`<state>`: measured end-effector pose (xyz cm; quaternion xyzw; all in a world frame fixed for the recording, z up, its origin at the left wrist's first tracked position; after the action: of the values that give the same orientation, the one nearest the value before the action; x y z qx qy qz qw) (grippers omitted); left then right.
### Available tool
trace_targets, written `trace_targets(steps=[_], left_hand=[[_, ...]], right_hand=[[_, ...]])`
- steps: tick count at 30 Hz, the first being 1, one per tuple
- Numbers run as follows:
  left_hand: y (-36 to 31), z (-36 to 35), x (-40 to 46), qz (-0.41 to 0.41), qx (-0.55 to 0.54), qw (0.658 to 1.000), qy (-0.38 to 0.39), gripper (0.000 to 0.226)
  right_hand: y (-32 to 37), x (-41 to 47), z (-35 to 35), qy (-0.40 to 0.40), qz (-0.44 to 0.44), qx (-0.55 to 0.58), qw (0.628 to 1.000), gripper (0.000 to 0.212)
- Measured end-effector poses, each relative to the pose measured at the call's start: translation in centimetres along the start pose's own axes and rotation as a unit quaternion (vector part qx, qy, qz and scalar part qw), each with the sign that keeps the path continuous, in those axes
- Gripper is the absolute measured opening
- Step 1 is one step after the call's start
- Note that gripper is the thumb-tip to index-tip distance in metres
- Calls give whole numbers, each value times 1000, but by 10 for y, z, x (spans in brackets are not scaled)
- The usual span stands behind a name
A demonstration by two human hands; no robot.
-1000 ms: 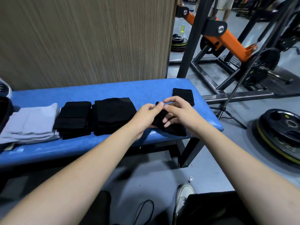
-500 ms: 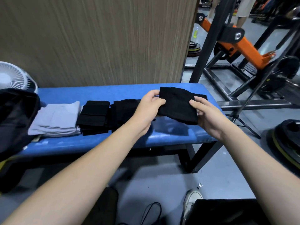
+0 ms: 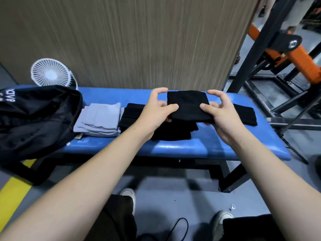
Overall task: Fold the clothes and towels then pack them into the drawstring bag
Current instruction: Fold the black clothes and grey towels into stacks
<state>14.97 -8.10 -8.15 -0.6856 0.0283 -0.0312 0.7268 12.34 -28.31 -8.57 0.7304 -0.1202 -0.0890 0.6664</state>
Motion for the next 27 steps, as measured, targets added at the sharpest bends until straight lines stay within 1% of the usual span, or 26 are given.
trace_targets(steps=[2, 5, 8, 10, 13, 21, 23, 25, 27], left_hand=[[0, 13, 3, -15, 28, 999, -12, 48], [4, 29, 6, -30, 89, 995, -31, 34], [14, 40, 11, -38, 178, 982, -52, 24], [20, 42, 12, -39, 206, 977, -50, 25], [23, 44, 12, -38, 222, 973, -45, 28], [15, 37, 11, -62, 200, 976, -50, 29], [17, 32, 11, -61, 243, 968, -35, 33], [22, 25, 11, -63, 304, 950, -18, 38], [23, 22, 9, -78, 347, 934, -25, 39]], right_hand=[[-3, 3, -10, -9, 8, -25, 1000, 39], [-13, 9, -19, -24, 14, -72, 997, 34], [-26, 17, -24, -35, 22, -130, 991, 29], [-32, 20, -27, -39, 25, -163, 985, 28], [-34, 21, -30, -40, 27, -176, 983, 28], [-27, 22, -20, -62, 49, -175, 981, 28], [-31, 25, -18, -57, 64, -226, 970, 27], [-41, 28, -19, -43, 71, -306, 948, 24], [-48, 30, -18, -40, 69, -347, 934, 22]])
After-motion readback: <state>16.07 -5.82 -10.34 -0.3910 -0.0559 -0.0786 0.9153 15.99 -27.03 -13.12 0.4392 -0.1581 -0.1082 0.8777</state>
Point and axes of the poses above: each hand's wrist, its own x-axis towards the middle knuckle, its own z-axis out of the back of the hand, y = z × x, the point moved 7 cm from there along x, towards the middle knuckle, and after that the axes turned 7 degrees about -y, right-handed, at the moved point
